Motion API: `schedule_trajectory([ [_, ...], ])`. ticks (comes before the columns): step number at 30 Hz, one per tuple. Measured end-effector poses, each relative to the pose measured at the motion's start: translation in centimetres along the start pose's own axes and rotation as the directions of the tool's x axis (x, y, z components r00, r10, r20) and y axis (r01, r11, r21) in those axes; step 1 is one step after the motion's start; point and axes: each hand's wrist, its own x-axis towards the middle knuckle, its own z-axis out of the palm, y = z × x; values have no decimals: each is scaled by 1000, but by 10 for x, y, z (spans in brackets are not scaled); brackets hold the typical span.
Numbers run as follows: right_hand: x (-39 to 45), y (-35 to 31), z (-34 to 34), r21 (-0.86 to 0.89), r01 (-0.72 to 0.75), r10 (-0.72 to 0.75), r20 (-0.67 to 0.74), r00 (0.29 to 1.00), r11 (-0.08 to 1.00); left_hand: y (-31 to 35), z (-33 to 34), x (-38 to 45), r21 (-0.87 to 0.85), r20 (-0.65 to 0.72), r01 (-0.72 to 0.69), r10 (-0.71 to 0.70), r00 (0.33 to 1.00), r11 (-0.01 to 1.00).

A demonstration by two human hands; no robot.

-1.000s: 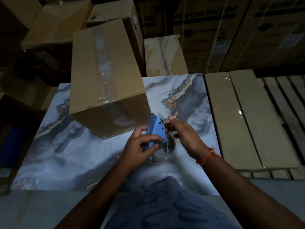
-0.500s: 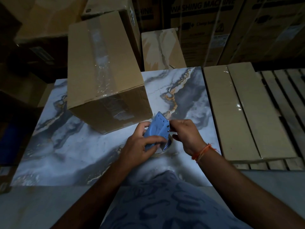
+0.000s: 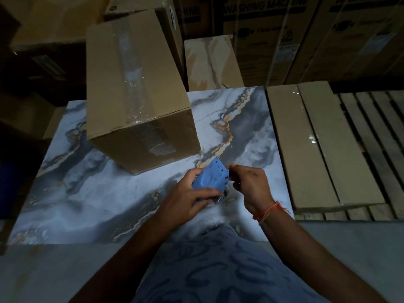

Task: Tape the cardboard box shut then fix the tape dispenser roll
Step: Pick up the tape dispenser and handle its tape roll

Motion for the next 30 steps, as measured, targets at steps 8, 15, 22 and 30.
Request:
schedule_trajectory([
  [8, 1, 3, -10, 127, -72, 79, -55, 995, 989, -1, 2, 5, 50, 71, -25, 22, 997, 998],
  [15, 7, 3, -16, 199, -80, 90, -41, 995, 977, 2, -4, 11, 94, 81, -62, 55, 995, 994],
  [22, 9, 5, -19, 211, -75, 86, -44, 995, 975, 6, -6, 12, 123, 126, -63, 47, 991, 990],
  [30, 14, 4, -21, 234, -89, 105, -56, 993, 968, 14, -8, 17, 157, 166, -33, 7, 986, 987],
])
